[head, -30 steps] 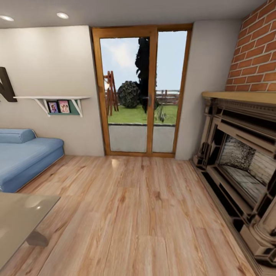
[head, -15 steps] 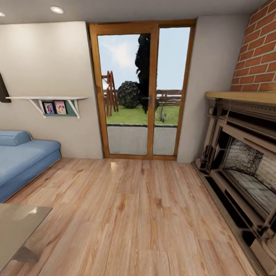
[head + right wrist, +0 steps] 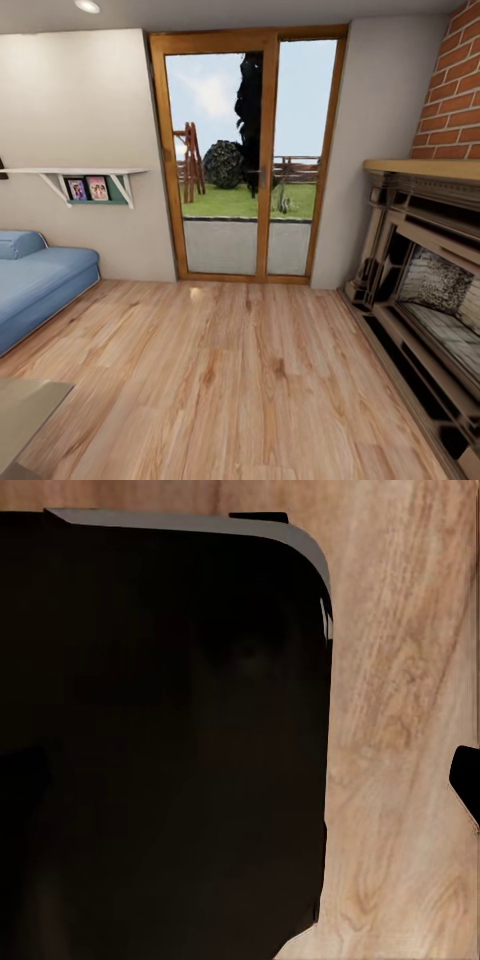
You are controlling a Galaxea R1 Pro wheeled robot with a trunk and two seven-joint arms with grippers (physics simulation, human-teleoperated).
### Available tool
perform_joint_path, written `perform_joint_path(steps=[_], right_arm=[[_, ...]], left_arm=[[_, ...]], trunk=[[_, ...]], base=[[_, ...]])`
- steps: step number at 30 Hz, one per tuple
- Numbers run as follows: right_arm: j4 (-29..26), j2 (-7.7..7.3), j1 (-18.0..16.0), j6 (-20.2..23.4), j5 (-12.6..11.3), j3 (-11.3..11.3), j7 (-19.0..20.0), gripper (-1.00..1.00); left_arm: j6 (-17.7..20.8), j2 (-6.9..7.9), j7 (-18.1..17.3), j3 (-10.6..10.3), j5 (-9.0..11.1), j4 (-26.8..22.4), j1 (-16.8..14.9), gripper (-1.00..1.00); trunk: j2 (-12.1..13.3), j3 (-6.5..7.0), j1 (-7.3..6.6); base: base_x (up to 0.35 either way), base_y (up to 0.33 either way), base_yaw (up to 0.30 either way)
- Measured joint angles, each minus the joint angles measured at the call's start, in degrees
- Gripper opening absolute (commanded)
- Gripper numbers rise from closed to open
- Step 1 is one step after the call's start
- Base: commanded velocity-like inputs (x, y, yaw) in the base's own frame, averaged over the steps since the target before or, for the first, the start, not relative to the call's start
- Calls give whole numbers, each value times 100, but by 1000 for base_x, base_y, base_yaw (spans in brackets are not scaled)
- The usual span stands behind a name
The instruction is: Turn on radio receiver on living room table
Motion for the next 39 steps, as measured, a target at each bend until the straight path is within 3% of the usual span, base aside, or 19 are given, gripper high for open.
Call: perform_joint_path(steps=[39], right_arm=[[0,0,-1,0,0,0,0,100]], left_arm=[[0,8,0,-9,4,0,2,100]], trunk=[[0,0,0]], base=[[323,0,0]])
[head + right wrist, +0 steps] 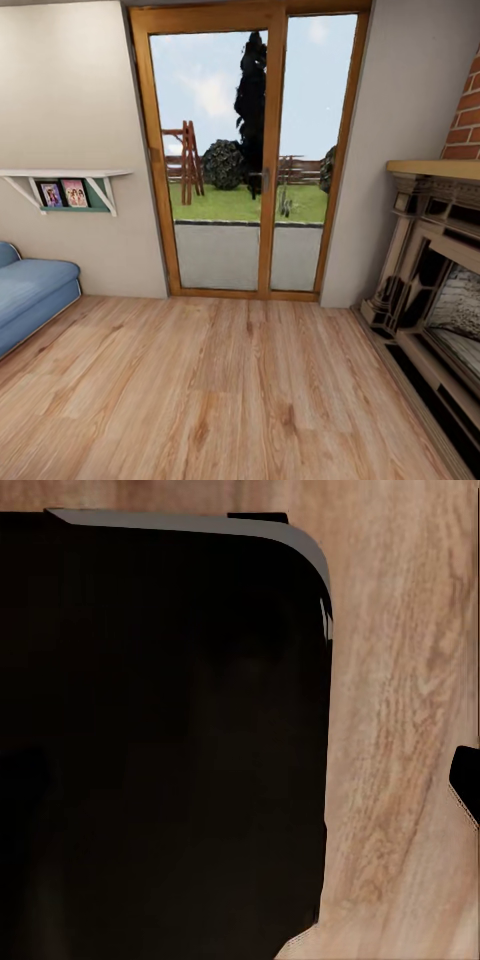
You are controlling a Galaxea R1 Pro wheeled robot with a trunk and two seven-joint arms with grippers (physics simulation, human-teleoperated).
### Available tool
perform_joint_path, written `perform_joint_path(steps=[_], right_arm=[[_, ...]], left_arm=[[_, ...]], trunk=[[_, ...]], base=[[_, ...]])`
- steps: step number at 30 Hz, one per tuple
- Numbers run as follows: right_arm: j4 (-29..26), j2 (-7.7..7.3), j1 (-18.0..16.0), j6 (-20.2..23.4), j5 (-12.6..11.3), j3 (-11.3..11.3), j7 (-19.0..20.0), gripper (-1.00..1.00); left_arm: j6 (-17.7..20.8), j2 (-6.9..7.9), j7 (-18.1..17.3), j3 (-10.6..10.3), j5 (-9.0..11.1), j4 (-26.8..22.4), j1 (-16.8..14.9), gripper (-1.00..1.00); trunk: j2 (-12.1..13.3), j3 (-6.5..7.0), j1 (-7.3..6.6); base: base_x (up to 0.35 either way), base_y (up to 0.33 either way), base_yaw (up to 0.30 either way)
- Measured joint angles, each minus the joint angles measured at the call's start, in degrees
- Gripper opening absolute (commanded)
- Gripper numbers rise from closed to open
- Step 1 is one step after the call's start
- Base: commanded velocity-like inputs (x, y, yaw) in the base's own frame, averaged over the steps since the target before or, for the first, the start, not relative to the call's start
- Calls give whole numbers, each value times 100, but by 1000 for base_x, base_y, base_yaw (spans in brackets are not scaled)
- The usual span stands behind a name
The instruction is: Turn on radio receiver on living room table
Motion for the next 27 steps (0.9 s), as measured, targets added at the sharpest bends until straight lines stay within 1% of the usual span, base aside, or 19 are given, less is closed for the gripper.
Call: perform_joint_path(steps=[18,27], right_arm=[[0,0,0,-1,5,0,0,100],[0,0,0,-9,22,9,7,100]], left_arm=[[0,1,0,0,5,0,-2,100],[0,1,0,0,5,0,-2,100]], trunk=[[0,0,0],[0,-17,0]], base=[[323,0,5],[323,0,241]])
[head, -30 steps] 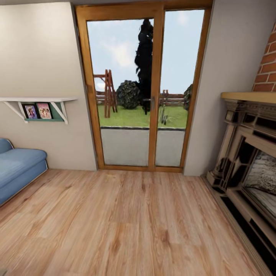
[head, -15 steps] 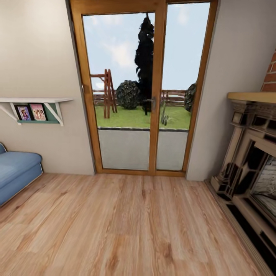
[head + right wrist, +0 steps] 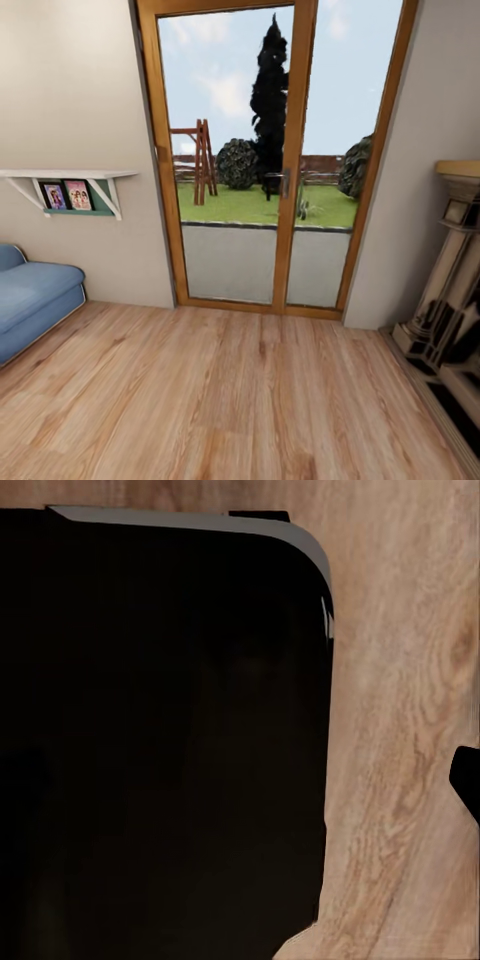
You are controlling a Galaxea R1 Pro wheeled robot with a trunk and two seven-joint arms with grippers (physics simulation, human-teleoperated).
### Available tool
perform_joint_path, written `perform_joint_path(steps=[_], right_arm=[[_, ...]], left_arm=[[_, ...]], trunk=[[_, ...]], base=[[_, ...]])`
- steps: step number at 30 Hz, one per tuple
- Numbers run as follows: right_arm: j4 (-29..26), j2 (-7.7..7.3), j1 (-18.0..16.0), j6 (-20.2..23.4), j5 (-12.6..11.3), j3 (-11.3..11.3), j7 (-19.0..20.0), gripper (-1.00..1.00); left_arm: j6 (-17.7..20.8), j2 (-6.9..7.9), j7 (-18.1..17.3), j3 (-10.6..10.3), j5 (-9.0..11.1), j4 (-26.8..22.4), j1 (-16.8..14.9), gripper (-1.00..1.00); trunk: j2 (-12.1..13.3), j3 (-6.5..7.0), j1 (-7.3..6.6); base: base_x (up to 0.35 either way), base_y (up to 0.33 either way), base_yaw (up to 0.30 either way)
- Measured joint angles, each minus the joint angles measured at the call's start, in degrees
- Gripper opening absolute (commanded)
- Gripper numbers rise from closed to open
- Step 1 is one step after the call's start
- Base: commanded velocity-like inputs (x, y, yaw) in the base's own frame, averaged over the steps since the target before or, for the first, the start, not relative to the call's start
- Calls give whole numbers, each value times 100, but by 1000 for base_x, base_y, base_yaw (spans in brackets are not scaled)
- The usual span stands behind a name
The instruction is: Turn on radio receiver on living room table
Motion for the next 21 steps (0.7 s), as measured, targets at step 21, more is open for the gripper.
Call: perform_joint_path(steps=[21], right_arm=[[0,0,0,0,4,0,2,100]], left_arm=[[0,0,0,1,0,0,2,100]], trunk=[[0,-79,0]], base=[[323,0,268]])
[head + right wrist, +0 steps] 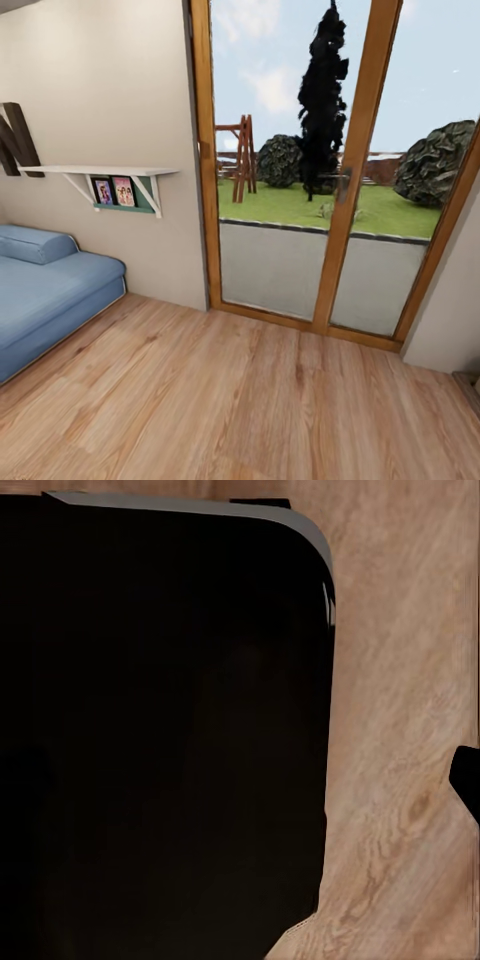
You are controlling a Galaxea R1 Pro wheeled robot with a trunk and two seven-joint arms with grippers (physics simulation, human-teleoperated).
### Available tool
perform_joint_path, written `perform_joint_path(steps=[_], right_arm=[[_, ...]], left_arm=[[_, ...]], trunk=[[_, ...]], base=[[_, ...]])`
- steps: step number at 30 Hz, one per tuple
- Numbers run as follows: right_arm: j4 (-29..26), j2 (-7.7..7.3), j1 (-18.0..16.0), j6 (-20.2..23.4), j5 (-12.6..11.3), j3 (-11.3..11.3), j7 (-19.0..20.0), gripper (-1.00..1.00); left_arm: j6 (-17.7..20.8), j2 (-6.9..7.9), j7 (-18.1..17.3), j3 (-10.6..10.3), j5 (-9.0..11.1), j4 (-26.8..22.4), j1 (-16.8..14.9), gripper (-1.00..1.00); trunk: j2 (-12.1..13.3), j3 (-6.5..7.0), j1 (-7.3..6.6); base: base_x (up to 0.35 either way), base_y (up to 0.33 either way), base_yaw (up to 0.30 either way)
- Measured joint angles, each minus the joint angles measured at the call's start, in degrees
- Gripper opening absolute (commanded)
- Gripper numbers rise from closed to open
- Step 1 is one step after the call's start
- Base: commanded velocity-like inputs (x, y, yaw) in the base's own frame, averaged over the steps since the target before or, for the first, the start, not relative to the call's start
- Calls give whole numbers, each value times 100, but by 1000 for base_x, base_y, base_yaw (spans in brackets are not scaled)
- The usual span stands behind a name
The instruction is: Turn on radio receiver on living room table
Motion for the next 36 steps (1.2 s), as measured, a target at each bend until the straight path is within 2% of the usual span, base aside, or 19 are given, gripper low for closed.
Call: perform_joint_path(steps=[36], right_arm=[[0,0,0,0,0,0,0,100]], left_arm=[[0,0,0,-1,0,0,-2,100]], trunk=[[0,-138,0]], base=[[323,0,268]])
